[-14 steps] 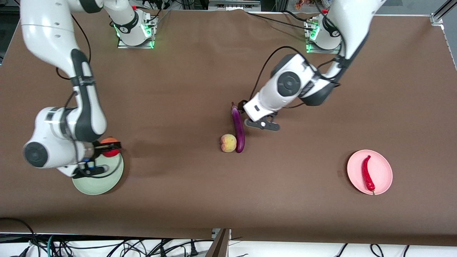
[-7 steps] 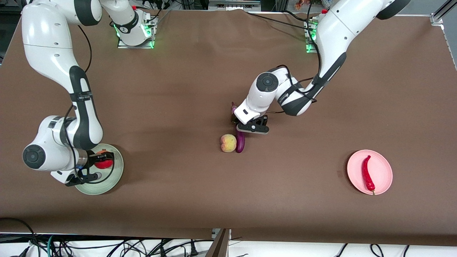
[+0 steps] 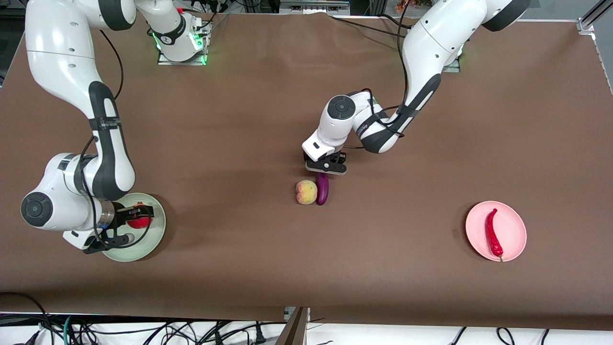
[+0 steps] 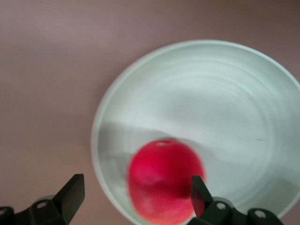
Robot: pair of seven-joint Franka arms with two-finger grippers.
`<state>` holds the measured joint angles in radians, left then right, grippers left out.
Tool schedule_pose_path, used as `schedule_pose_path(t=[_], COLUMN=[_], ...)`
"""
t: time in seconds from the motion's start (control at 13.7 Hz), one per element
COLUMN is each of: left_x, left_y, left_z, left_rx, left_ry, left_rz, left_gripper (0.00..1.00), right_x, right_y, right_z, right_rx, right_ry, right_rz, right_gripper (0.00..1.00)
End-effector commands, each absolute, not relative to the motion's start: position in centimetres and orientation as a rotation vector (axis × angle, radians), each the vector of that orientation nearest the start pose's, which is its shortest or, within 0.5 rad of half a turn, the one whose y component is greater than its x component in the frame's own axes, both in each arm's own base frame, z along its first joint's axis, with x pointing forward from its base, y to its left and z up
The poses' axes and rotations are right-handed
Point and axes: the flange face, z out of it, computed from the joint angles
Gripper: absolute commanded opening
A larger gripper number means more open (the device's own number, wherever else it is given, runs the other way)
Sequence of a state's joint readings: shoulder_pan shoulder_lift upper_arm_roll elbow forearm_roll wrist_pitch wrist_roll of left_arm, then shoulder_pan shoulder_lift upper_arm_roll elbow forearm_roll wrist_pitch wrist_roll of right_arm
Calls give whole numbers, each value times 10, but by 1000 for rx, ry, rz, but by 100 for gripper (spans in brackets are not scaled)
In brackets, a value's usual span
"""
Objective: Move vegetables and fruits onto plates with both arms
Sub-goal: 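Carry the apple to the green plate while the left gripper grasps the eggplant, then release the apple on the green plate while the left gripper lifts the eggplant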
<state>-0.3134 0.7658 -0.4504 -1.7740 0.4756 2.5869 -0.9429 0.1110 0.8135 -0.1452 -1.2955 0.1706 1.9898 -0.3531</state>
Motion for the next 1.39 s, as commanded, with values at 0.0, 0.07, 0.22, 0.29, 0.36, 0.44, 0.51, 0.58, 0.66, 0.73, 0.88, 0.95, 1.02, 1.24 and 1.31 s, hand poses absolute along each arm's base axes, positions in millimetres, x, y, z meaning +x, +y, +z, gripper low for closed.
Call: schedule_pose_path(t=[0.0,0.07,0.22,0.29,0.36,0.44,0.51,0.58,0.66,0.73,0.88,0.95,1.02,1.24,1.31], left_x=[518,529,552,566,578,587,599,614,626,638,665,677,688,703,700], left_y=[-432,-416,-381,-358,-338,-320,-298,-275,-258,-240,-186,-155,-120,-40,-32], left_z=[195,201,225,241,256,267,276,287,298,309,318,319,317,299,294], left_rx=[-3248,-3217,-3154,-3125,-3097,-3076,-3048,-3015,-2983,-2960,-2954,-2955,-2958,-2975,-2976], left_ry=[63,16,-65,-116,-161,-168,-180,-164,-116,-71,-7,44,81,131,121], left_rz=[-211,-191,-179,-184,-188,-187,-175,-146,-105,-75,-52,-45,-32,20,48], left_gripper=[0,0,0,0,0,0,0,0,0,0,0,0,0,0,0], right_x=[733,731,729,727,724,720,714,708,704,699,684,675,668,643,635], right_y=[38,56,85,103,127,149,175,206,235,262,320,349,372,429,444], right_z=[256,256,255,255,255,255,256,258,262,265,267,267,265,259,254], right_rx=[-3013,-3004,-2987,-2976,-2972,-2976,-2982,-2987,-2984,-2975,-2946,-2920,-2894,-2826,-2806], right_ry=[-332,-273,-163,-127,-95,-32,27,74,137,204,311,355,388,421,437], right_rz=[169,173,189,194,196,207,214,203,159,118,30,-22,-63,-156,-174], right_gripper=[100,100,100,100,100,100,100,100,100,100,100,100,100,100,100])
